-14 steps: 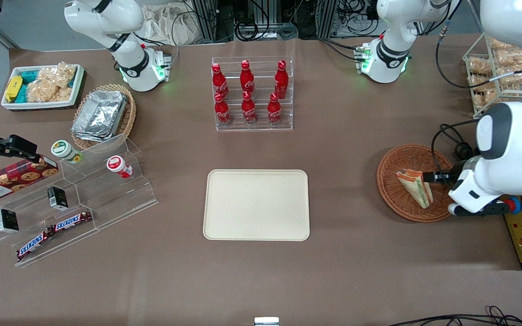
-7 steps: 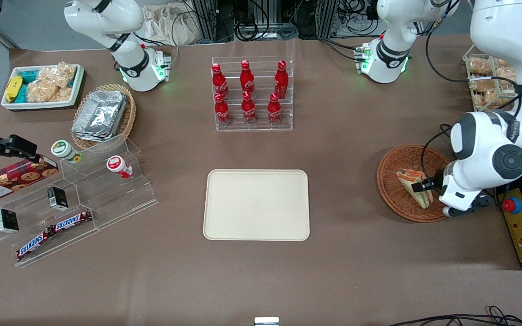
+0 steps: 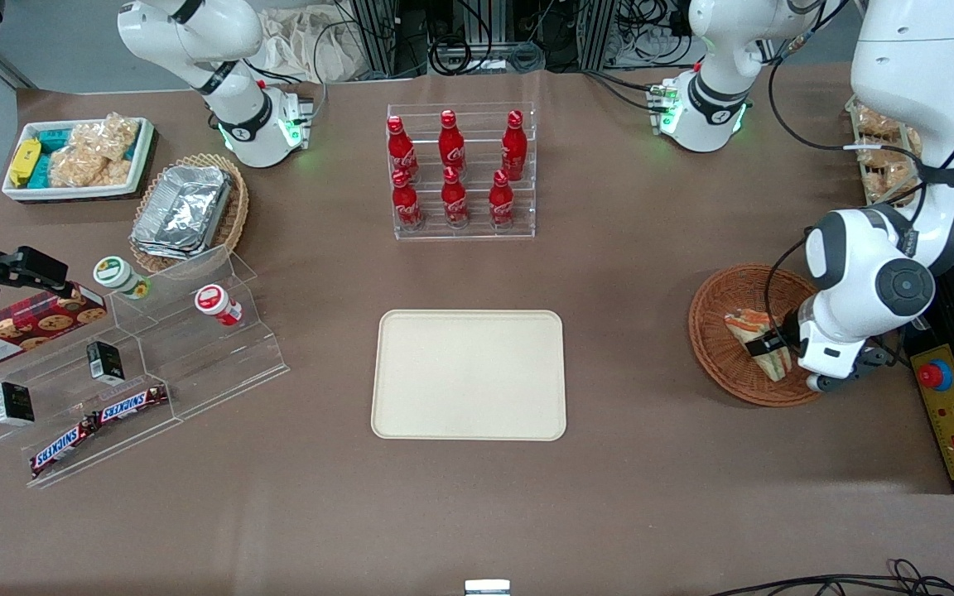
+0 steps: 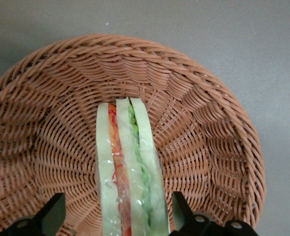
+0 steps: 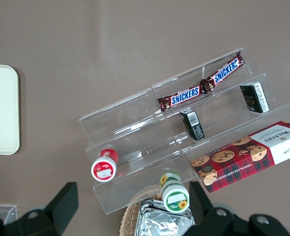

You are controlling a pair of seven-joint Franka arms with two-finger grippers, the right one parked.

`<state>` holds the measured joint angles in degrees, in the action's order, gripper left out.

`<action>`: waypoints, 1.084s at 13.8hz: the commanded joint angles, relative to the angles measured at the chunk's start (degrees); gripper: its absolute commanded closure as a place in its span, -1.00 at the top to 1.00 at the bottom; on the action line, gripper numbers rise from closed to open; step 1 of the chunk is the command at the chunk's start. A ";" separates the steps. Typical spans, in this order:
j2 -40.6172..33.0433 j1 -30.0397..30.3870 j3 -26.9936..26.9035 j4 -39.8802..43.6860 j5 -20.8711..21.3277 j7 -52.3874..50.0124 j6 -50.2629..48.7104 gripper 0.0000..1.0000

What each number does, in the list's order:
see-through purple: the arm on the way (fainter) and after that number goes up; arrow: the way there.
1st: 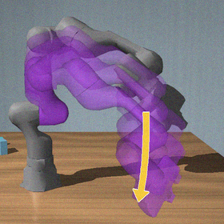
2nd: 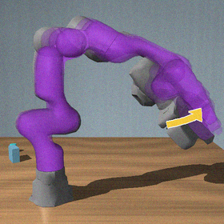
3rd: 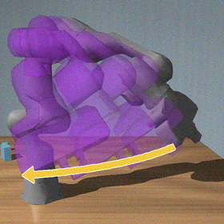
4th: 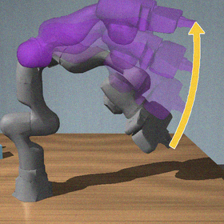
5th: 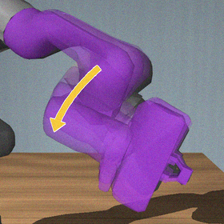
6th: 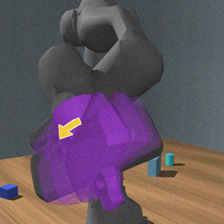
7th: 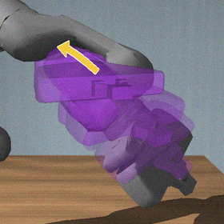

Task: Place sandwich from basket to tray
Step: 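Close the left gripper on the triangular sandwich and lift it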

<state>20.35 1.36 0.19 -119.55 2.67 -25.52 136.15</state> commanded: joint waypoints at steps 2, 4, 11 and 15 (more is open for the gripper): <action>-0.39 -0.04 0.78 -1.04 -0.56 -1.11 1.92 -0.18; -1.53 -0.22 1.56 -0.25 -0.56 -1.02 -0.08 -0.65; -5.49 -0.13 6.30 23.62 -0.82 0.03 -35.91 -1.00; -4.35 -0.13 7.19 39.90 -3.98 10.56 -50.88 -1.00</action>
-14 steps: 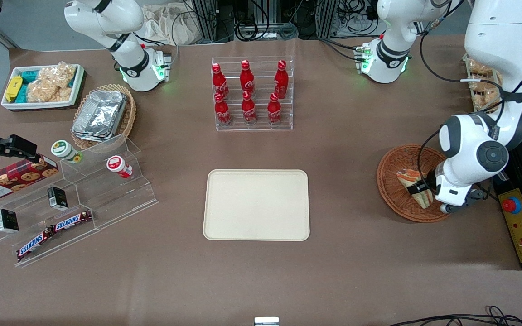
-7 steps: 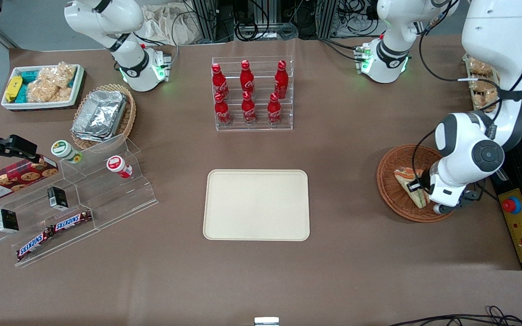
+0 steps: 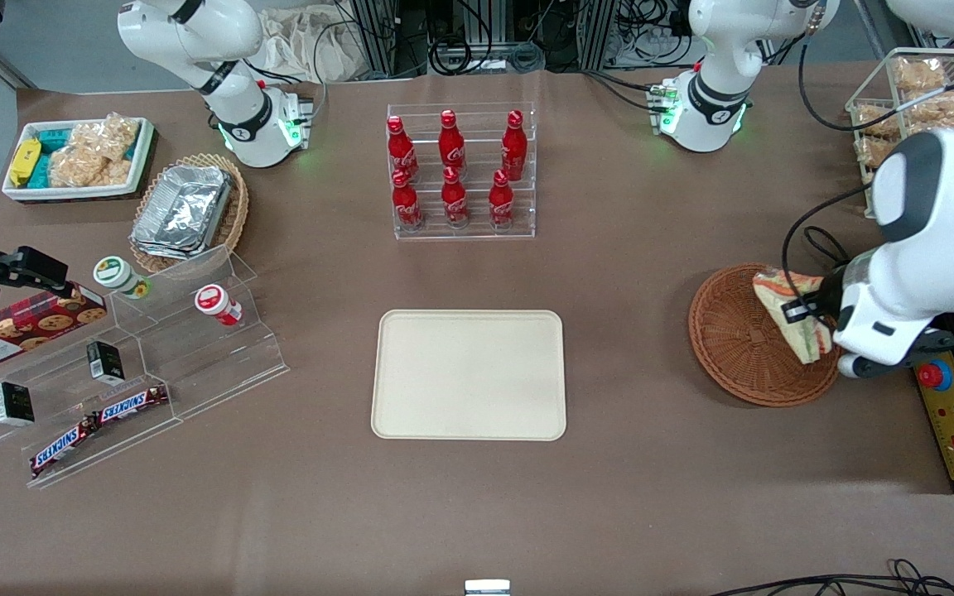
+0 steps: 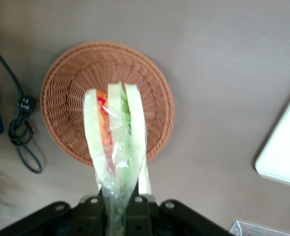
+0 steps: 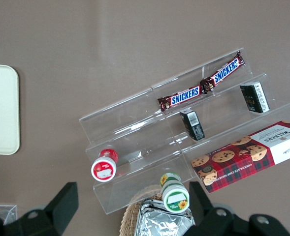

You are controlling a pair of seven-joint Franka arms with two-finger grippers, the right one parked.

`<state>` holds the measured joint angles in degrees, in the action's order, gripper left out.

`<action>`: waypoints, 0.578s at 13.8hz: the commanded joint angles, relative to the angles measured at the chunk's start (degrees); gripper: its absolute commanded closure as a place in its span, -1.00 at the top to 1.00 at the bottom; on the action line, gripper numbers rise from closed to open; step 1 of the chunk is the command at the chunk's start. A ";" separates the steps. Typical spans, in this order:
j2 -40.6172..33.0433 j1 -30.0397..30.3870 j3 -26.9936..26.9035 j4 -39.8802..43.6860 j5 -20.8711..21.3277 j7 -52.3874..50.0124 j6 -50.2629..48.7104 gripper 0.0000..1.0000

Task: Place sandwich from basket to tray
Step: 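Close the left gripper on the triangular sandwich and lift it, then carry the sandwich with the left gripper over to the cream tray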

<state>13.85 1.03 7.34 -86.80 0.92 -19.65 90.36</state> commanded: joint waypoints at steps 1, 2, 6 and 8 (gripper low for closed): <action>2.14 0.12 0.05 7.69 -2.41 4.88 -5.11 -1.00; 2.23 -0.15 0.22 7.69 -2.50 4.89 -4.76 -1.00; 5.73 -6.72 2.50 6.99 -2.24 4.54 1.12 -1.00; 8.89 -11.47 2.42 6.73 -1.97 4.36 5.07 -1.00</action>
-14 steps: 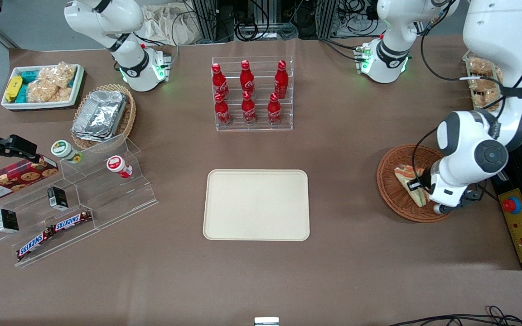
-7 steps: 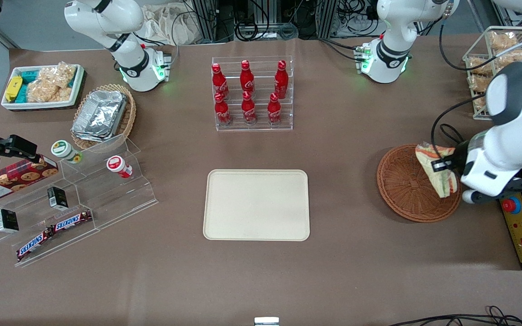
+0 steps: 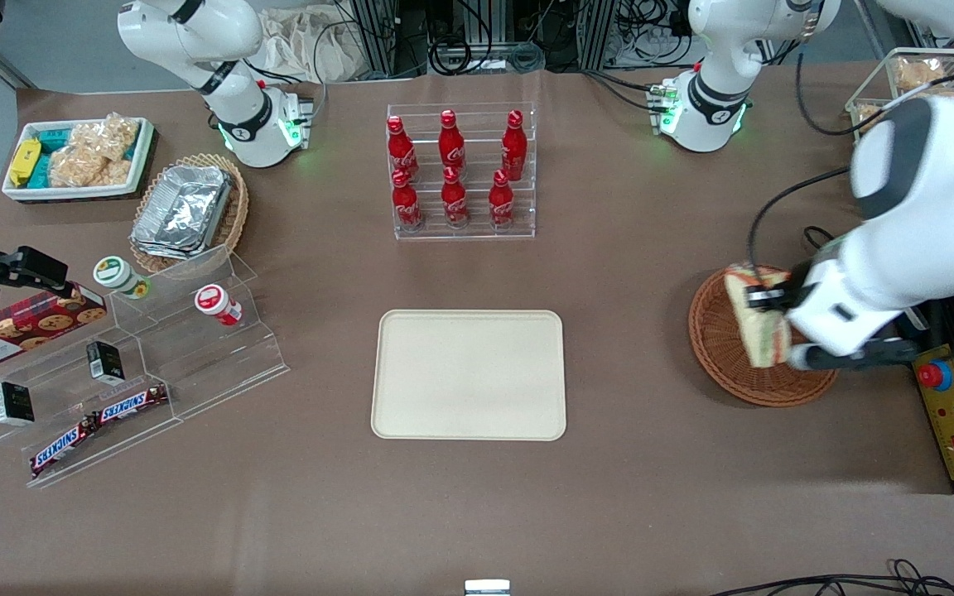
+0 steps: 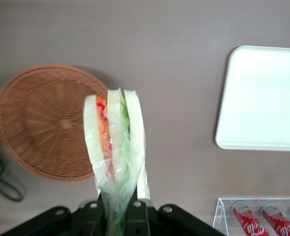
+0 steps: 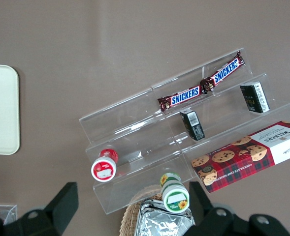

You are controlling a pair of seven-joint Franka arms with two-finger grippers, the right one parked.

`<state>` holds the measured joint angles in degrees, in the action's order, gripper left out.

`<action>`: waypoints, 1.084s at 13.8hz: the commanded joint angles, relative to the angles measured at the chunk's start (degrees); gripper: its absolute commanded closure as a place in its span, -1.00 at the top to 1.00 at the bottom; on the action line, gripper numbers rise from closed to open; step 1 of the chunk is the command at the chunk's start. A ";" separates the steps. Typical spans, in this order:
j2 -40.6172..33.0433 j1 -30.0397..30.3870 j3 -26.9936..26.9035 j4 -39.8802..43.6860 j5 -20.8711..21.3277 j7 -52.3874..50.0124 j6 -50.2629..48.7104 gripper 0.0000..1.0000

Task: Place sandwich from basket to tray
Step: 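Carry the sandwich with the left gripper over to the cream tray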

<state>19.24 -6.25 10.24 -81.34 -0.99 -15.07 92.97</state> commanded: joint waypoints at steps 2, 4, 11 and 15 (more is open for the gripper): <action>7.89 -8.94 -0.49 1.09 0.37 -1.26 7.73 -1.00; 12.73 -13.16 -0.66 1.09 0.55 -2.85 15.18 -1.00; 23.81 -18.71 -0.66 1.00 0.64 -7.16 35.07 -0.99; 25.41 -18.98 -0.66 0.48 0.64 -11.18 37.81 0.79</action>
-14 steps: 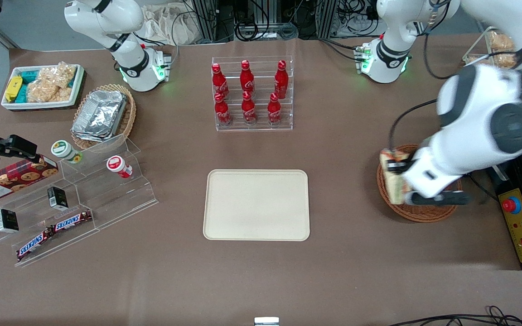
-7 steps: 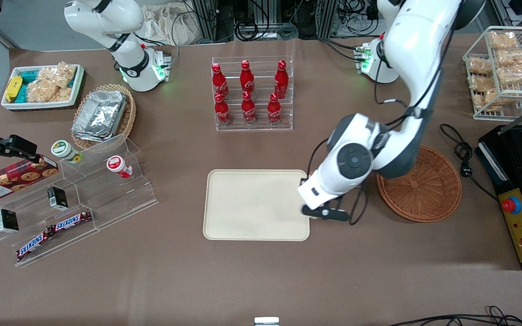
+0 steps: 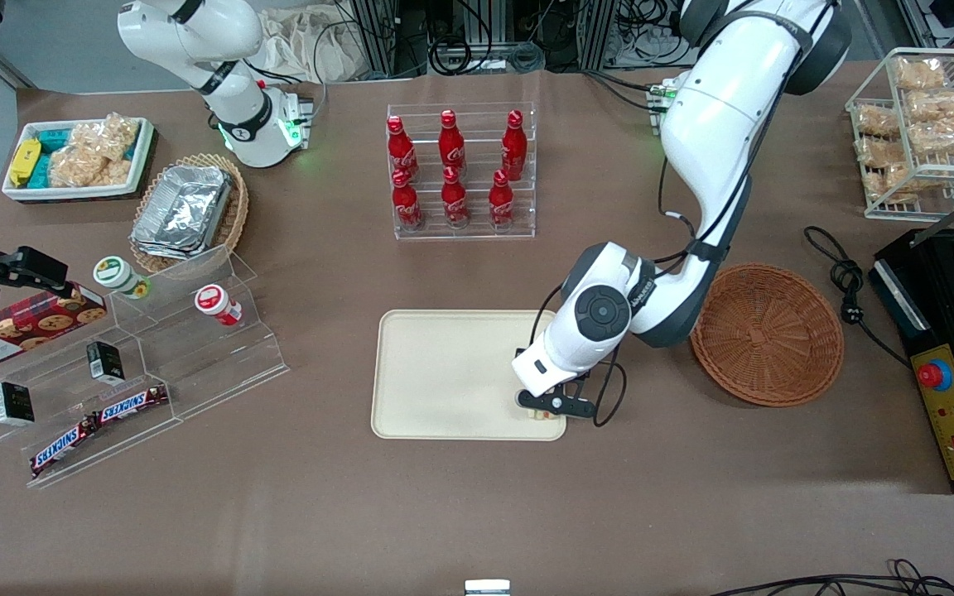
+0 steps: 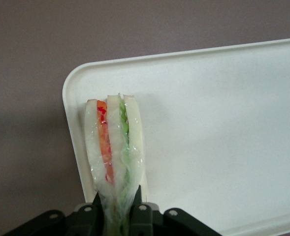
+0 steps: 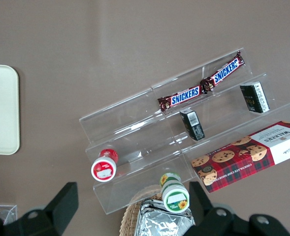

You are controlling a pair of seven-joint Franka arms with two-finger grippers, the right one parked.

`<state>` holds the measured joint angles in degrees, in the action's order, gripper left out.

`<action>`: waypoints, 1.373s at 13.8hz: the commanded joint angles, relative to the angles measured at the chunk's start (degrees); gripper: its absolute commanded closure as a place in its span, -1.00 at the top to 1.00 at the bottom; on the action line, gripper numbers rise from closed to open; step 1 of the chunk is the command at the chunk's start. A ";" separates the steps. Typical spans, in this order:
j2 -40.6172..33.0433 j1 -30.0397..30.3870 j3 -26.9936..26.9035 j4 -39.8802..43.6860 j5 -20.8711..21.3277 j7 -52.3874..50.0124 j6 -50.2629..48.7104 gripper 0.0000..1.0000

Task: Place sandwich from basket to tray

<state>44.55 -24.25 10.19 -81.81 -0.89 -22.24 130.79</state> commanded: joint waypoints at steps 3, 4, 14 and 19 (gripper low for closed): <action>-1.48 -0.71 -0.70 0.95 0.54 -7.82 -2.72 0.99; -2.96 -0.62 -0.70 1.30 0.54 -7.82 -5.78 0.99; -25.47 15.18 -2.45 1.74 -0.51 10.08 -35.69 0.99; -30.74 21.61 -2.63 1.83 0.54 20.79 -35.78 0.97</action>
<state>16.43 -4.40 7.02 -78.26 -0.82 -6.33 95.55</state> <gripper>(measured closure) 0.013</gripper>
